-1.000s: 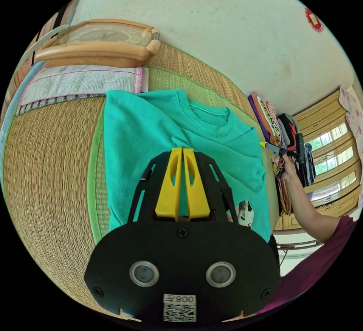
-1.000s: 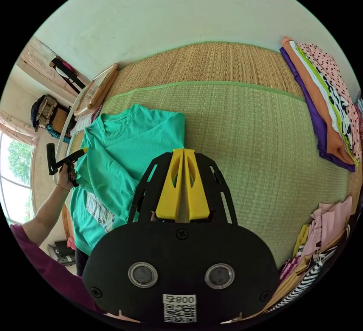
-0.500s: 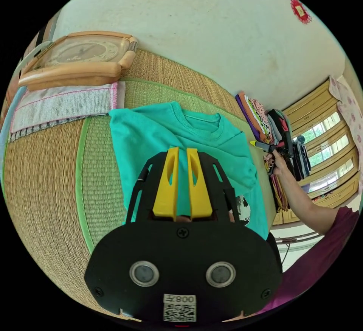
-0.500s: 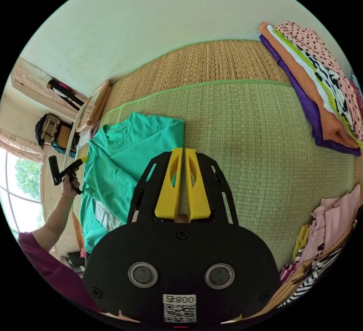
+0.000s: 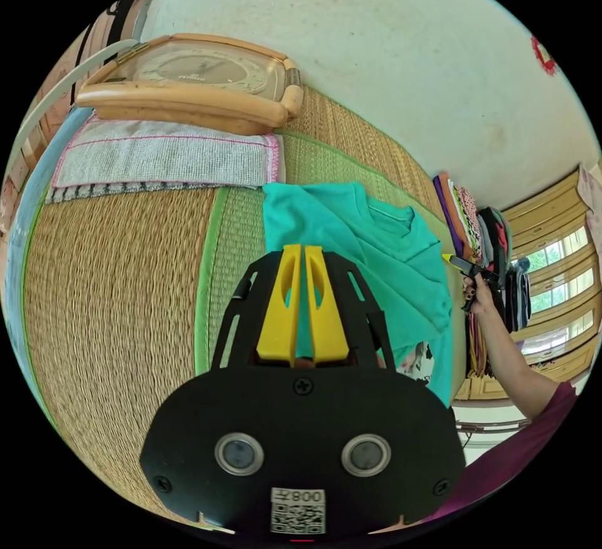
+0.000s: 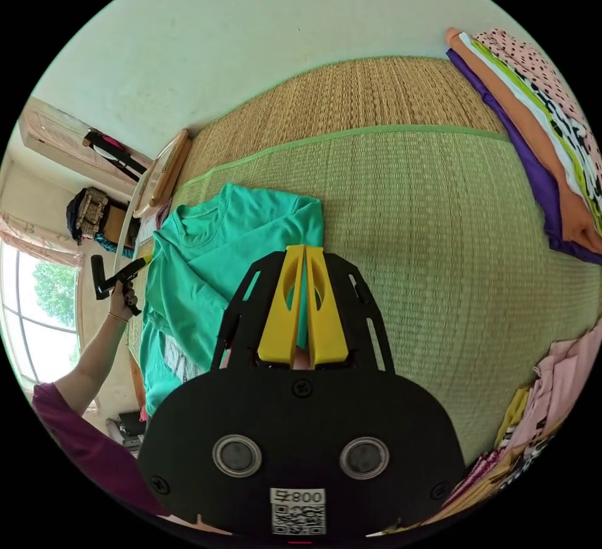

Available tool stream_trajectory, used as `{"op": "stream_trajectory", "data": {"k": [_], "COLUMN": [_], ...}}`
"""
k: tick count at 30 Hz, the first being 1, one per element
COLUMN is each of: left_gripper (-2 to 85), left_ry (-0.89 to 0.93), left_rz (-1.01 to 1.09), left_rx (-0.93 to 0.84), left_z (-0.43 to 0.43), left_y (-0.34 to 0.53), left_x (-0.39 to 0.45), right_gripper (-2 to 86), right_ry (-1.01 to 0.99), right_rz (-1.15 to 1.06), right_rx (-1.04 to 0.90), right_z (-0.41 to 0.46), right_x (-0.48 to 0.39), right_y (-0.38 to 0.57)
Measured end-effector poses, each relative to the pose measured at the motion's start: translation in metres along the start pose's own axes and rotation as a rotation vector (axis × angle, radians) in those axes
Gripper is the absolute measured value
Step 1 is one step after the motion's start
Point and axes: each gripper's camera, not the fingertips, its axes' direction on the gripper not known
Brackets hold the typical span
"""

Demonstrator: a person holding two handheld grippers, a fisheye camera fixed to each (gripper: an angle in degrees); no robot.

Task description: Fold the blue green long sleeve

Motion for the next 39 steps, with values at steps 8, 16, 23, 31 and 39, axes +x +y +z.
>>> {"op": "stream_trajectory", "data": {"k": [8, 16, 23, 31, 39], "left_gripper": [4.0, 6.2, 8.3, 10.4, 4.0], "left_ry": [0.079, 0.077, 0.214, 0.432, 0.566], "left_rz": [-0.095, -0.303, -0.414, -0.496, -0.502], "left_rx": [-0.004, -0.023, -0.06, -0.028, -0.038], "left_z": [-0.096, -0.213, -0.244, -0.254, -0.268], "left_y": [0.145, 0.337, 0.447, 0.516, 0.553], "left_x": [-0.022, -0.057, -0.079, -0.099, -0.093], "right_gripper": [4.4, 5.9, 7.1, 7.8, 8.5], "right_ry": [-0.071, -0.172, -0.206, -0.221, -0.215], "right_rz": [-0.003, 0.124, 0.164, 0.186, 0.219], "right_rx": [-0.056, -0.109, -0.125, -0.138, -0.169], "right_z": [-0.06, -0.108, -0.116, -0.115, -0.097], "right_x": [-0.015, -0.021, -0.035, -0.047, -0.048], "right_y": [0.168, 0.331, 0.413, 0.459, 0.484]}}
